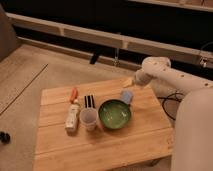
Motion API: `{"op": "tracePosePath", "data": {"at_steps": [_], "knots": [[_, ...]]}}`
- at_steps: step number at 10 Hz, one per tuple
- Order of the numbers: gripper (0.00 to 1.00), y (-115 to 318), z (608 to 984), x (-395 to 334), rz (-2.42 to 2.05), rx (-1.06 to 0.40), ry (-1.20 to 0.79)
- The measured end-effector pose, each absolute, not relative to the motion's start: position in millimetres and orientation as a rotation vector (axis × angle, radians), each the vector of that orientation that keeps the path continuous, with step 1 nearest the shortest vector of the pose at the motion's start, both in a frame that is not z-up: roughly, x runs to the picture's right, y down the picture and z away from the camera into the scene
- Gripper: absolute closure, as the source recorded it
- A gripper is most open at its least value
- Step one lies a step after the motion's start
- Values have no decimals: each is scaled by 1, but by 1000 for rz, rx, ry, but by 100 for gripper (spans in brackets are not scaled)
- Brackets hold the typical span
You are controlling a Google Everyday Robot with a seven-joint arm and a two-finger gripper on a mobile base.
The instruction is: Place the white sponge in the ceramic bowl
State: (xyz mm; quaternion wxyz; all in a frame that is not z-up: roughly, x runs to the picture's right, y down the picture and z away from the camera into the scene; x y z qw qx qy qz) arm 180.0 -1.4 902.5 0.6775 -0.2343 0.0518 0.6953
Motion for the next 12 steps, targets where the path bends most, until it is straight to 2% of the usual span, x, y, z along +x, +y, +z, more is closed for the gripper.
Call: {"op": "tracePosePath", "data": {"at_steps": [7,12], "knots": [[35,21,959,163,1512,-637,242],[35,45,979,162,1492,-702,336]]}}
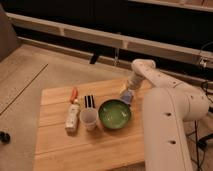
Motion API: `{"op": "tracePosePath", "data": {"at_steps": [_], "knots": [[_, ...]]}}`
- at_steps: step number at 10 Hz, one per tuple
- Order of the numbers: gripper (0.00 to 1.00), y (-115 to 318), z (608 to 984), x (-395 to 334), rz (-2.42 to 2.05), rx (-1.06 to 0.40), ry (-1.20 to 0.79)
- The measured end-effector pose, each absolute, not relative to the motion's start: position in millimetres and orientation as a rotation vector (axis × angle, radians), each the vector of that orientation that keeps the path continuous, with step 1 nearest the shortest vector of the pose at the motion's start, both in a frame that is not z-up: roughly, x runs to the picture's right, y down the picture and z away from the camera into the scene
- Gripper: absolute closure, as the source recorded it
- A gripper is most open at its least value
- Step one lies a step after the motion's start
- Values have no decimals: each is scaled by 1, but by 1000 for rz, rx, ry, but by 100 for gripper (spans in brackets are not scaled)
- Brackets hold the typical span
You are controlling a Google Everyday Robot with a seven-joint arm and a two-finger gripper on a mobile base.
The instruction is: Place the white sponge in the ceramic bowl
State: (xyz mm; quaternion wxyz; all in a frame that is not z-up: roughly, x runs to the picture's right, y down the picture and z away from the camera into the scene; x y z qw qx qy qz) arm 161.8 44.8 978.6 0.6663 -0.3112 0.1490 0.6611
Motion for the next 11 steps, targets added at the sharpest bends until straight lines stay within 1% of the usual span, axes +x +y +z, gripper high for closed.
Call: {"op": "tracePosePath", "data": {"at_steps": [1,2,3,4,8,10,11], "knots": [[37,48,980,166,1490,-708,361],[43,47,981,168,1490,-708,369],[51,45,981,169,1490,-709,375],[66,42,982,168,1487,-713,375],[99,39,985,168,1501,-724,363],[100,22,983,171,1526,-692,334],[100,4,976,173,1543,-659,306]]}}
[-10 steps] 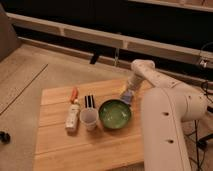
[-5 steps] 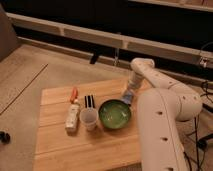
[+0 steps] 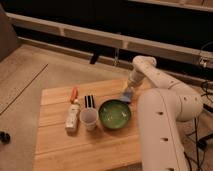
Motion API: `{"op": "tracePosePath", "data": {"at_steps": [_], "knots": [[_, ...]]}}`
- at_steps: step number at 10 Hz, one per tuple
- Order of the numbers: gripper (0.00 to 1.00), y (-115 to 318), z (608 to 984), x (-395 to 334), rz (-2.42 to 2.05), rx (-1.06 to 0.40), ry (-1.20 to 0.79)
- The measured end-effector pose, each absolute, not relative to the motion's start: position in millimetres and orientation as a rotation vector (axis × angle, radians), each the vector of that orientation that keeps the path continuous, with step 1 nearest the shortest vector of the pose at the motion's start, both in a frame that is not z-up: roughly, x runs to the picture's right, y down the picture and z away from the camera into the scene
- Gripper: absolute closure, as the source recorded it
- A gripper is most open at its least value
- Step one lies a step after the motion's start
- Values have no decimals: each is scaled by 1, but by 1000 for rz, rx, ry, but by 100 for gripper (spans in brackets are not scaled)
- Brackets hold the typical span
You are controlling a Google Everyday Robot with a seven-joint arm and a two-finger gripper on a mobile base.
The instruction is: Place the white sponge in the ceramic bowl
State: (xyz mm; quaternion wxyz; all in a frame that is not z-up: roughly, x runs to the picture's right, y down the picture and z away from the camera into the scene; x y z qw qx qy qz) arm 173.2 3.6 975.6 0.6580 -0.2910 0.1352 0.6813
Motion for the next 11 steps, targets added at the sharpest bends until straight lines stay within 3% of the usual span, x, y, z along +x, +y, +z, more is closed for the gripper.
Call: {"op": "tracePosePath", "data": {"at_steps": [6,11], "knots": [[100,-57,907,162,1554,-545,172],[100,-18,820,99,1467,-583,201]]}}
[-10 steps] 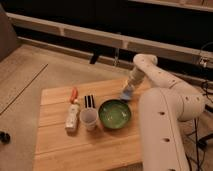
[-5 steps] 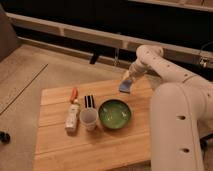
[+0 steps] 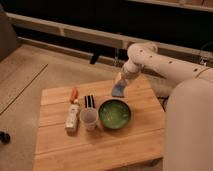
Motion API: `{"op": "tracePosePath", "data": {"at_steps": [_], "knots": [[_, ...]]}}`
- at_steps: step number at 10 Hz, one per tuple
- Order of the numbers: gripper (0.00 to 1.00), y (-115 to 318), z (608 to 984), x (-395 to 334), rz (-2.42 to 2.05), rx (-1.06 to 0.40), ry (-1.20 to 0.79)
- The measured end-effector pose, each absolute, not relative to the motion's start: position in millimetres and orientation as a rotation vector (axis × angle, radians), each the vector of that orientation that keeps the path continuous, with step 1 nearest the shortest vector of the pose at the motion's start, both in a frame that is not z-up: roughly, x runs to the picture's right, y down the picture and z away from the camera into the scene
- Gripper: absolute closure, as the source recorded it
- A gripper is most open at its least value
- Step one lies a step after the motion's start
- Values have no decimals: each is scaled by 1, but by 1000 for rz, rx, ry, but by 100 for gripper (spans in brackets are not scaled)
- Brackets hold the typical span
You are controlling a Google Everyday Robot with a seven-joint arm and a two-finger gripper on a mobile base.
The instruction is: Place the white sponge in the ceramic bowl
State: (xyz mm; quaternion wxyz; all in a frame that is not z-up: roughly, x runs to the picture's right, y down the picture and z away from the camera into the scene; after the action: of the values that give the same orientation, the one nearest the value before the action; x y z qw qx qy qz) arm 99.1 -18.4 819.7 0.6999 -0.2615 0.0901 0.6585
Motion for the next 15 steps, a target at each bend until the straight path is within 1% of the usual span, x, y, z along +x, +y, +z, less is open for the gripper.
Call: {"op": "tracePosePath", "data": {"at_steps": [2,3,4,5,6,7,9,11,12,13,15], "knots": [[100,16,798,82,1442,-634,250],[100,33,795,81,1437,-661,285],[100,41,792,82,1436,-672,303],[96,44,791,82,1435,-679,309],[85,44,791,81,1434,-679,308],[77,44,791,81,1434,-679,308],[54,44,791,81,1434,-680,308],[36,44,791,81,1435,-680,308],[25,44,791,81,1435,-680,308],[21,44,791,81,1435,-680,308],[20,44,792,81,1435,-680,308]]}}
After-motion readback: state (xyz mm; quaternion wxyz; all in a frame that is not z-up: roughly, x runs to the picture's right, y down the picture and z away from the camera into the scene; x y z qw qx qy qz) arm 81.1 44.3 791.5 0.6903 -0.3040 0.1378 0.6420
